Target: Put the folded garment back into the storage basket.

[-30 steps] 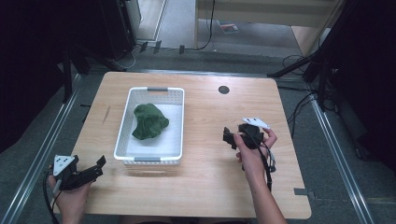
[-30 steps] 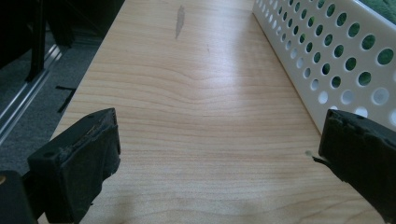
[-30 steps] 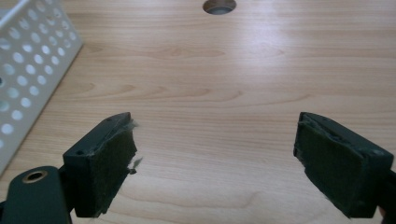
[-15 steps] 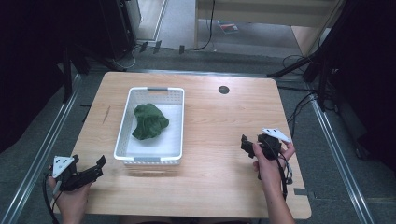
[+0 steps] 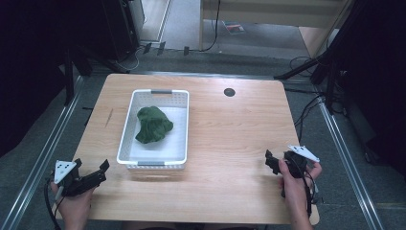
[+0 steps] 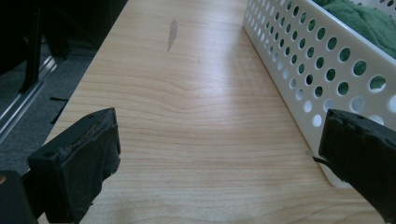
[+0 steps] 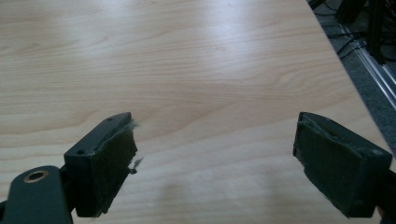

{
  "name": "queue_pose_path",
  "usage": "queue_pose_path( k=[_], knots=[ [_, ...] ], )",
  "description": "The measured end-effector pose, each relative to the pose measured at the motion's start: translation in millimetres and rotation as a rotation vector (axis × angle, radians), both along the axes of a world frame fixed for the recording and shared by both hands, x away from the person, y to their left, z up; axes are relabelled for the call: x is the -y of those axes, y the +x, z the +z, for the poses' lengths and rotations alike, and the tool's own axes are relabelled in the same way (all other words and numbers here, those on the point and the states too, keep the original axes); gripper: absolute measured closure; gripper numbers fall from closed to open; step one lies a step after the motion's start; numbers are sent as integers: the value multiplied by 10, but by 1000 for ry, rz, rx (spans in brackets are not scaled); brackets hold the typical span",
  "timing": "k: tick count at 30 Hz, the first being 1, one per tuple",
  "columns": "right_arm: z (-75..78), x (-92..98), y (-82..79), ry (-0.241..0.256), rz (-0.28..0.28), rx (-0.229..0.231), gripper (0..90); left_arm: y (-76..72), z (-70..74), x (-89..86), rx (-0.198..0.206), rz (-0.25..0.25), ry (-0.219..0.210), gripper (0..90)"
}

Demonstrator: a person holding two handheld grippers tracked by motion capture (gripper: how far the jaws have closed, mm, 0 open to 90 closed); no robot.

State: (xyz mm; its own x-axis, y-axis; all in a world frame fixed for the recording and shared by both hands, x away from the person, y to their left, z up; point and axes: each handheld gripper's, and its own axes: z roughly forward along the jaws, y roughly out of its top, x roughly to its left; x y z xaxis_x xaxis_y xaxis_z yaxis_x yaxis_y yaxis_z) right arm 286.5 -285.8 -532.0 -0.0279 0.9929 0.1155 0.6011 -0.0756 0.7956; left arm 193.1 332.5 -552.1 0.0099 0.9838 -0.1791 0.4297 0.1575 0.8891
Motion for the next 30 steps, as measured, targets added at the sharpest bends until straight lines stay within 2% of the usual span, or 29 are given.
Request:
queue_pose_path(
  k=[11, 22, 30],
  knots=[
    [-99, 286, -214, -40, -11, 3, 137, -1, 0, 5, 0, -3, 1, 0],
    [-152, 431, -341, -29, -29, 17, 139, -5, -1, 5, 7, 4, -5, 0],
    [-155, 469, -369, 6, -50, 32, 139, -7, -1, 1, 7, 3, -8, 0]
  ],
)
